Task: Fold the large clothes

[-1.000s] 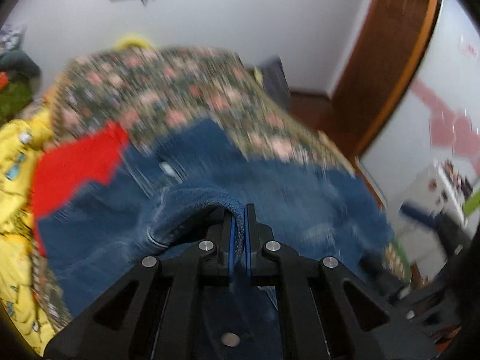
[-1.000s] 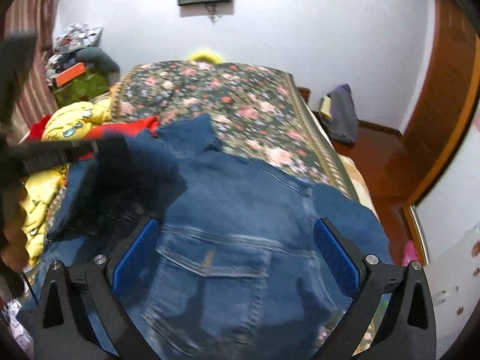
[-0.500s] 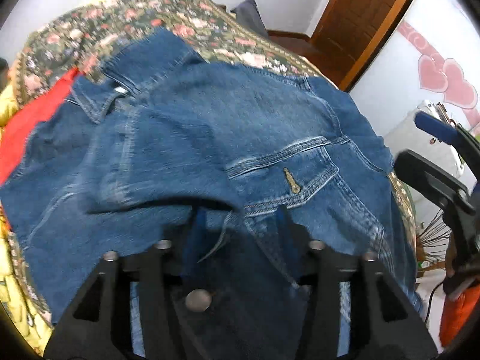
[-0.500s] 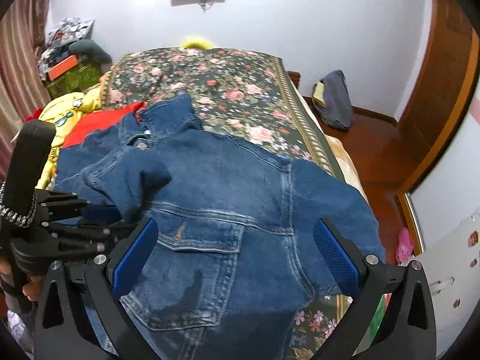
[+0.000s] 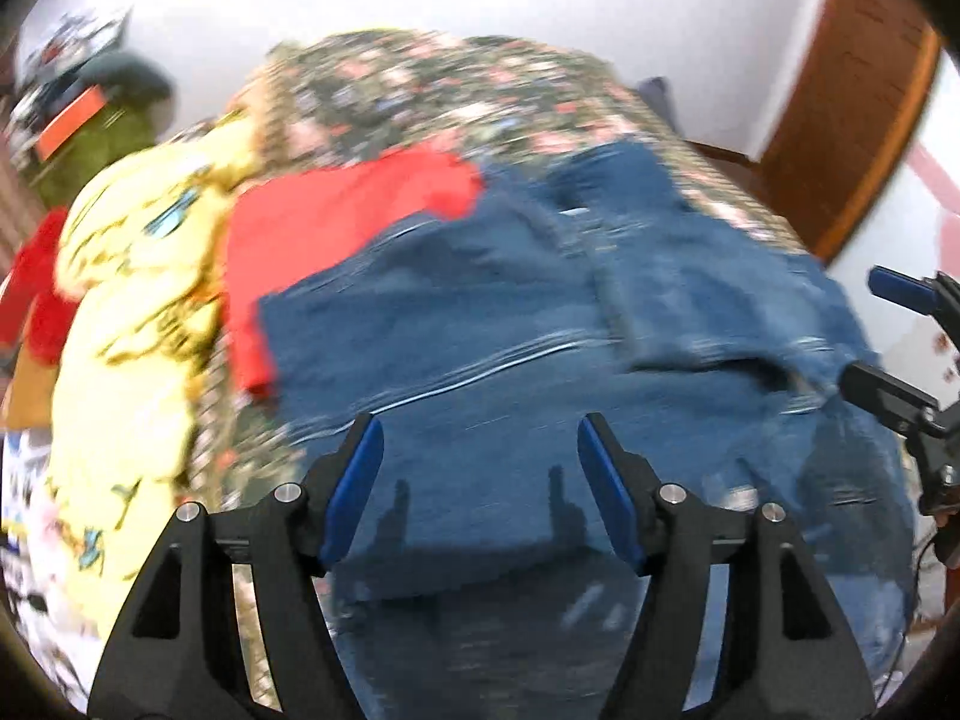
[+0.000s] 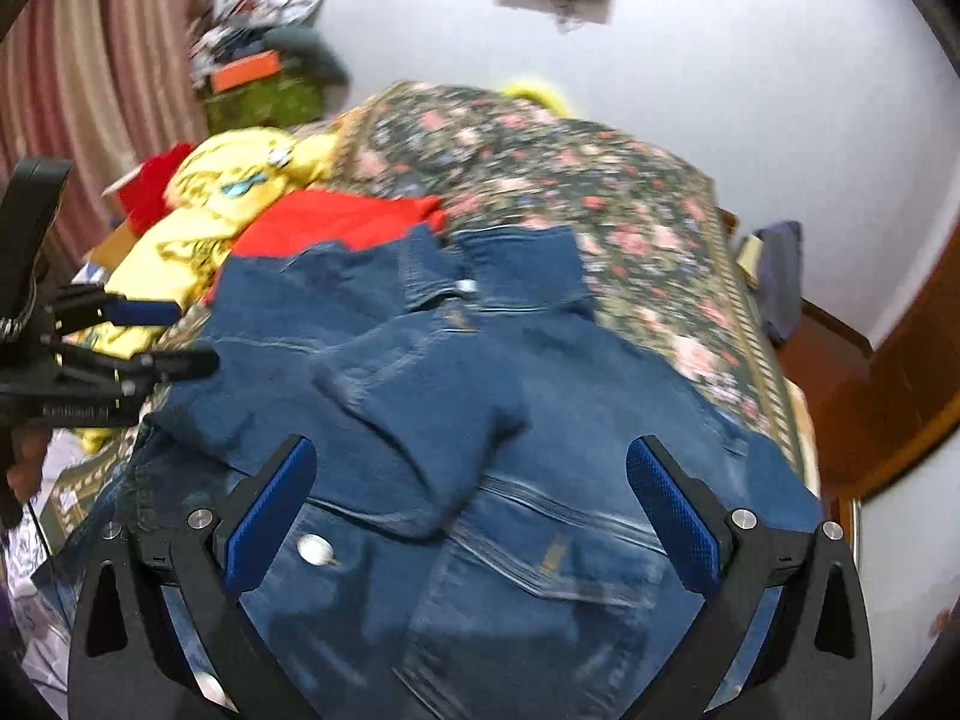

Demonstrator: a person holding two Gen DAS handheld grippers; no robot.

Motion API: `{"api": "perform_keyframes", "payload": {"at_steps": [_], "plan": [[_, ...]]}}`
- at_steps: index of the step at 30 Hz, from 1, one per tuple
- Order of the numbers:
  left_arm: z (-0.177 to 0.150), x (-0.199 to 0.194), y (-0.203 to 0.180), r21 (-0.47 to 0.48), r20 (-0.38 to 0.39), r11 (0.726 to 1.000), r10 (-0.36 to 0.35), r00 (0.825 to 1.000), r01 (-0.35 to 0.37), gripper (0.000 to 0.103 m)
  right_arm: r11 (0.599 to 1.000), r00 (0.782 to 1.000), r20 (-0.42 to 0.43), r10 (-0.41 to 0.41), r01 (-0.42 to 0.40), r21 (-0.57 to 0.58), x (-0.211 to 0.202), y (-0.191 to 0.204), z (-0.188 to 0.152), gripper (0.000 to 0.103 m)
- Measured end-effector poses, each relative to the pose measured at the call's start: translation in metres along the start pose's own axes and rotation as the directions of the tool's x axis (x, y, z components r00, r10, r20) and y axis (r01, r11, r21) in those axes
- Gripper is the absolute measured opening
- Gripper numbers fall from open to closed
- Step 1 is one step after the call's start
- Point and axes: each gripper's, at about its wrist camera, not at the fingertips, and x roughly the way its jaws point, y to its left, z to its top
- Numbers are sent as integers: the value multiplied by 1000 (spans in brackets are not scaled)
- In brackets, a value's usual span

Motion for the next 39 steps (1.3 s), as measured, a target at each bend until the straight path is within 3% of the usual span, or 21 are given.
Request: {"api": "perform_keyframes", "payload": {"at_steps": [4, 6, 8, 10, 12, 16, 20, 24, 27, 33, 39], "plan": [[-19, 15, 36, -57, -51, 997, 51, 997, -54, 66, 999, 998, -53, 28, -29, -15, 30, 13, 7, 100], [-29, 25, 49, -85, -82, 994, 59, 995, -66, 66, 999, 997, -78, 29, -30, -18, 43, 15, 10, 88], [-36, 36, 57, -106, -110, 992, 58, 992, -70, 66, 999, 994, -104, 37, -39, -21, 55, 16, 14, 84], [-44, 46, 61, -114, -140, 990, 61, 988, -77, 66, 999, 991, -125, 40, -43, -28, 63, 18, 16, 83], [-51, 59, 63, -112, -174, 990, 71, 982, -91, 66, 998, 989, -143, 37, -45, -47, 70, 22, 18, 75], [-60, 71, 57, -112, -190, 990, 67, 979, -90, 67, 996, 987, -157, 31, -44, -80, 81, 27, 20, 69], [-62, 76, 46, -73, -184, 990, 102, 978, -117, 67, 991, 980, -168, 105, -117, -66, 85, 26, 22, 44], [-64, 75, 39, -55, -180, 990, 120, 976, -131, 67, 992, 986, -124, 113, -119, -36, 72, 21, 24, 20], [-64, 75, 39, -68, -185, 990, 112, 976, -127, 67, 993, 992, -55, 113, -113, 18, 51, 6, 28, 15], [-65, 75, 37, -70, -190, 987, 126, 974, -142, 67, 983, 992, 78, 95, -106, 151, 2, -41, 27, 14], [-61, 78, 39, -78, -198, 984, 140, 970, -158, 67, 954, 994, 90, 61, -85, 288, -9, -81, -8, 14]]}}
